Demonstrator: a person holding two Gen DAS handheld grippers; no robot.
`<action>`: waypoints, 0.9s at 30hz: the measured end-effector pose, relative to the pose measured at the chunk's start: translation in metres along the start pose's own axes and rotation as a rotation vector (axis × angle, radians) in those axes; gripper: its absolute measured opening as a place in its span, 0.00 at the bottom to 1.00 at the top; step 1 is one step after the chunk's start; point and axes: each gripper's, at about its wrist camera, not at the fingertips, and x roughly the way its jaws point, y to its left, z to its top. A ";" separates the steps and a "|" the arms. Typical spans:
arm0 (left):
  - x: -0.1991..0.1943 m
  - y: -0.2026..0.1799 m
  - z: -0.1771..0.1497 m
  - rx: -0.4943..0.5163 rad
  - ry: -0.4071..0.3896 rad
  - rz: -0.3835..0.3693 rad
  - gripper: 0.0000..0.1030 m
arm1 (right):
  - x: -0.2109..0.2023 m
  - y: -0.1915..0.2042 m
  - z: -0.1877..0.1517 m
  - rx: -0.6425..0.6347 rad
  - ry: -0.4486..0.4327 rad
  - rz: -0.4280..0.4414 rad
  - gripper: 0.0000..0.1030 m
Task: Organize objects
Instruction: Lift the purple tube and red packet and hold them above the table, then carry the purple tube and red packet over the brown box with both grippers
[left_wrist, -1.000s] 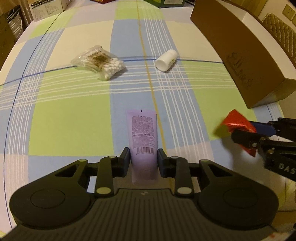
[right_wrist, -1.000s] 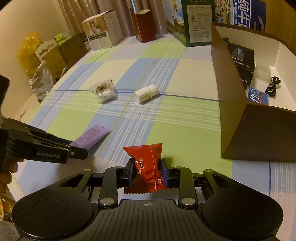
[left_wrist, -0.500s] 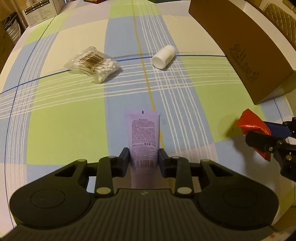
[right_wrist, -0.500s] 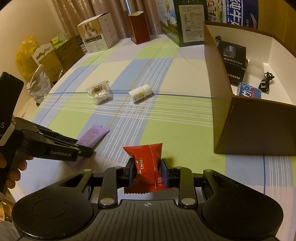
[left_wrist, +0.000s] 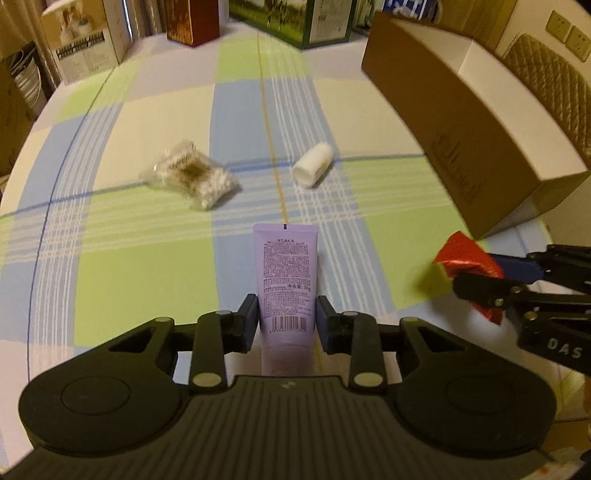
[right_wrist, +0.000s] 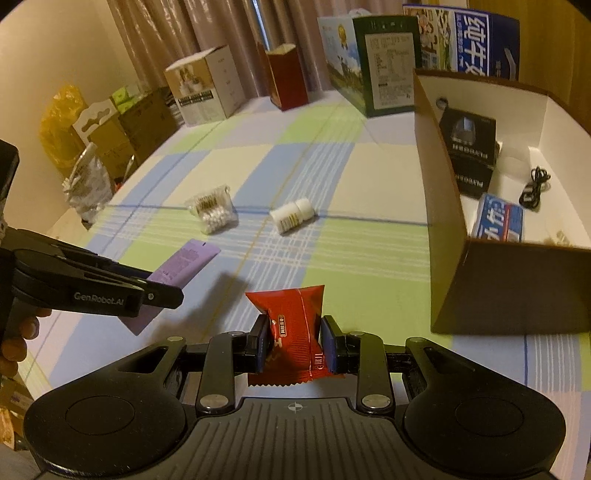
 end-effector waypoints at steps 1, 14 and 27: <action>-0.004 -0.001 0.002 0.003 -0.011 -0.005 0.27 | -0.003 0.000 0.002 0.000 -0.010 0.001 0.26; -0.043 -0.043 0.042 0.097 -0.141 -0.086 0.27 | -0.049 -0.023 0.030 0.037 -0.127 -0.012 0.26; -0.052 -0.123 0.097 0.217 -0.221 -0.192 0.27 | -0.103 -0.096 0.056 0.119 -0.250 -0.139 0.26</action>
